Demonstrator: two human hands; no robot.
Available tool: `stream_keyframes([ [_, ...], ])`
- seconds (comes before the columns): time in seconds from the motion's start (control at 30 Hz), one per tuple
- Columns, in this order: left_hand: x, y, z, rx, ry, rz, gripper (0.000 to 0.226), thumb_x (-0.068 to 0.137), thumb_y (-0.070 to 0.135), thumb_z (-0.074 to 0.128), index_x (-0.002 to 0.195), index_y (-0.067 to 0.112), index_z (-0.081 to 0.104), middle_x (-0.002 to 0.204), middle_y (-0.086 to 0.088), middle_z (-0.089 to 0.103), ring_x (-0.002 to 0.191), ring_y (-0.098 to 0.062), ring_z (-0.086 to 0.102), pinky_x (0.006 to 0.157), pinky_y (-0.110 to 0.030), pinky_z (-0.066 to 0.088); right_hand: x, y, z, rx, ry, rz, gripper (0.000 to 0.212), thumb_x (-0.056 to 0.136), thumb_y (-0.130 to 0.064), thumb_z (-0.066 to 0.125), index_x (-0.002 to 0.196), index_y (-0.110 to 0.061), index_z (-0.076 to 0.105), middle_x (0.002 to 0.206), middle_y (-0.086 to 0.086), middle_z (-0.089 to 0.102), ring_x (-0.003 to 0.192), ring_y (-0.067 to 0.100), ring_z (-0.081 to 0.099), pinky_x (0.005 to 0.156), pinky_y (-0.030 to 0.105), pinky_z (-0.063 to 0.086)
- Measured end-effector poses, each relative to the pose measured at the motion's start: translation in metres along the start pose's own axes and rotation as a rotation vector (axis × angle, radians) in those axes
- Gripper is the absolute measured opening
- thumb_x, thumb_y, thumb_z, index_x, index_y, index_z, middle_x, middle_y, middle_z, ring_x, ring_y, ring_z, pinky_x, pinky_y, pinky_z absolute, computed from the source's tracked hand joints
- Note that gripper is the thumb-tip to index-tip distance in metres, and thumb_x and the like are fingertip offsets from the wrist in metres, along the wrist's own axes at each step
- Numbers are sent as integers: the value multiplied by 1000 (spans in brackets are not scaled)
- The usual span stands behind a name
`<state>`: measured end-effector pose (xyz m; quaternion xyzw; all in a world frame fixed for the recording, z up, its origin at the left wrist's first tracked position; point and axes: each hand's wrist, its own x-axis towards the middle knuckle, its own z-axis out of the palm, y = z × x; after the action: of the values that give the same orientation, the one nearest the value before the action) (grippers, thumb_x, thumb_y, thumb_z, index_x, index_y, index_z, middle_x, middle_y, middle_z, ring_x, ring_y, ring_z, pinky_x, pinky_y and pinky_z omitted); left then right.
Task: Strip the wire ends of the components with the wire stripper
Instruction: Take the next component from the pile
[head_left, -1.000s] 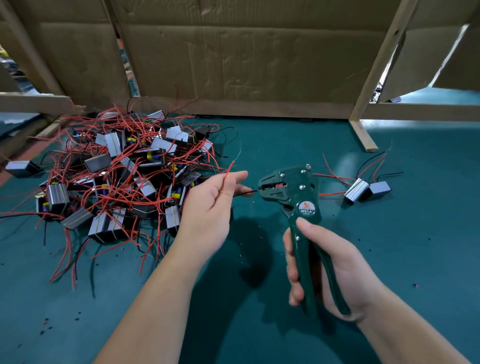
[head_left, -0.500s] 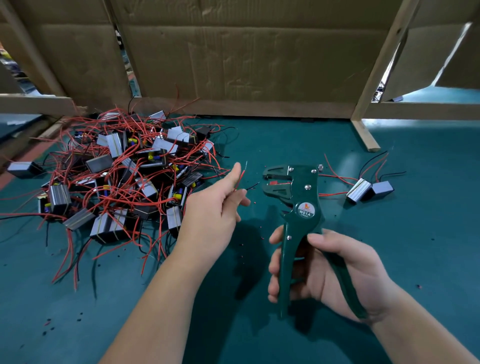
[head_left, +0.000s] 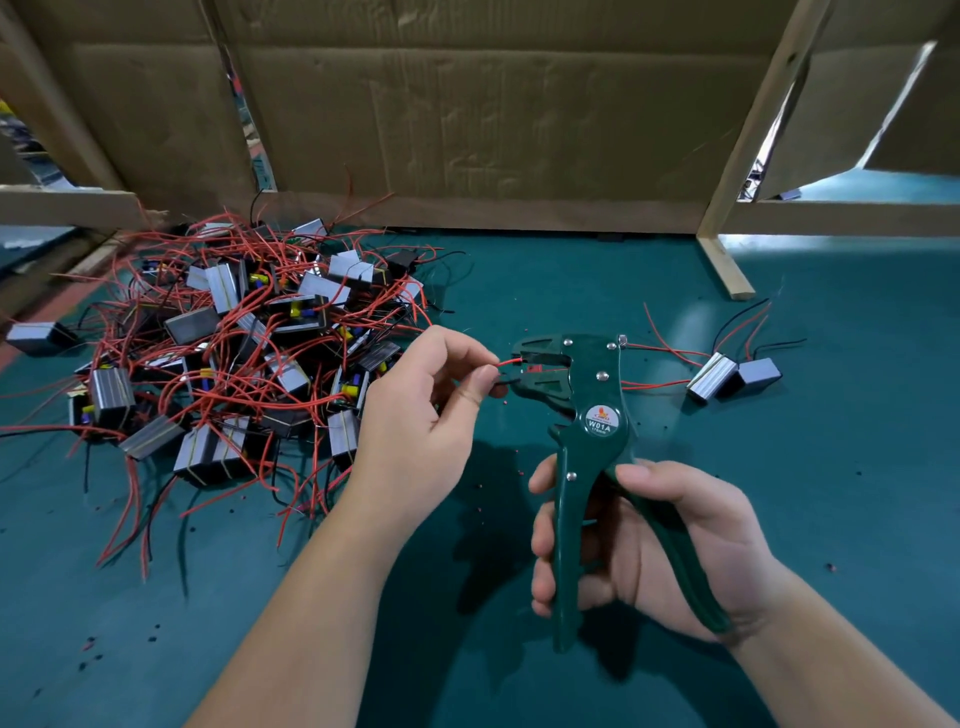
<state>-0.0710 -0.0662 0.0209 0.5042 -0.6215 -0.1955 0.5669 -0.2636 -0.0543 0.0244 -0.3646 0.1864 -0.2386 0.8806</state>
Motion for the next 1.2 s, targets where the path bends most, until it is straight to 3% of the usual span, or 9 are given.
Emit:
stream_keyframes([
  [0.1, -1, -3, 0, 19, -11, 13, 10, 92, 10, 56, 89, 20, 57, 79, 10, 64, 75, -5, 65, 70, -14, 46, -2, -1, -1, -34, -34, 4, 50, 72, -32, 73, 110, -2, 62, 92, 26, 62, 80, 42, 63, 77, 53, 50],
  [0.3, -2, -1, 1, -86, -51, -32, 4, 89, 18, 57, 88, 21, 59, 76, 6, 65, 65, -7, 64, 64, -21, 52, -3, -3, -5, -96, 44, -41, 54, 67, -32, 79, 107, 1, 63, 89, 29, 61, 76, 42, 63, 75, 54, 50],
  [0.5, -1, 0, 0, -65, -69, -34, 5, 89, 18, 57, 87, 23, 59, 76, 6, 63, 65, -11, 60, 64, -19, 50, -3, 0, -3, -202, 128, -39, 50, 62, -37, 83, 96, -5, 66, 80, 27, 62, 68, 40, 65, 67, 46, 53],
  [0.8, -1, -1, 0, -33, -94, -2, 6, 90, 17, 57, 87, 21, 59, 77, 2, 63, 66, -17, 60, 65, -29, 51, -3, 0, -1, -222, 217, -27, 54, 56, -43, 86, 89, -6, 65, 74, 27, 61, 61, 39, 63, 59, 42, 53],
  [0.9, -2, -3, 1, -4, -111, 17, 8, 92, 18, 54, 91, 26, 57, 79, 6, 64, 67, -7, 60, 65, -20, 48, -2, 3, 3, -204, 276, -34, 46, 62, -43, 81, 83, -6, 64, 68, 25, 58, 53, 35, 60, 54, 42, 51],
  [1.03, -3, -8, 4, 17, -157, -48, 17, 95, 19, 38, 103, 34, 38, 72, 5, 63, 62, 2, 53, 61, -10, 36, 3, 10, 6, -191, 435, -72, 38, 66, -46, 71, 67, -10, 57, 57, 17, 45, 38, 26, 46, 45, 33, 45],
  [1.13, -5, -8, 10, 40, -162, -77, 23, 96, 10, 35, 102, 32, 34, 73, 1, 57, 67, 2, 52, 66, -13, 37, 8, 13, 6, -101, 397, -112, 39, 64, -45, 73, 75, -8, 63, 66, 20, 53, 48, 31, 53, 52, 41, 51],
  [1.2, -3, -5, 13, -66, -78, -195, 29, 99, 2, 35, 101, 31, 37, 73, 2, 55, 59, -1, 46, 62, -22, 37, 10, 11, 4, -50, 325, -183, 50, 57, -41, 82, 88, -5, 67, 87, 23, 61, 65, 38, 62, 64, 51, 54],
])
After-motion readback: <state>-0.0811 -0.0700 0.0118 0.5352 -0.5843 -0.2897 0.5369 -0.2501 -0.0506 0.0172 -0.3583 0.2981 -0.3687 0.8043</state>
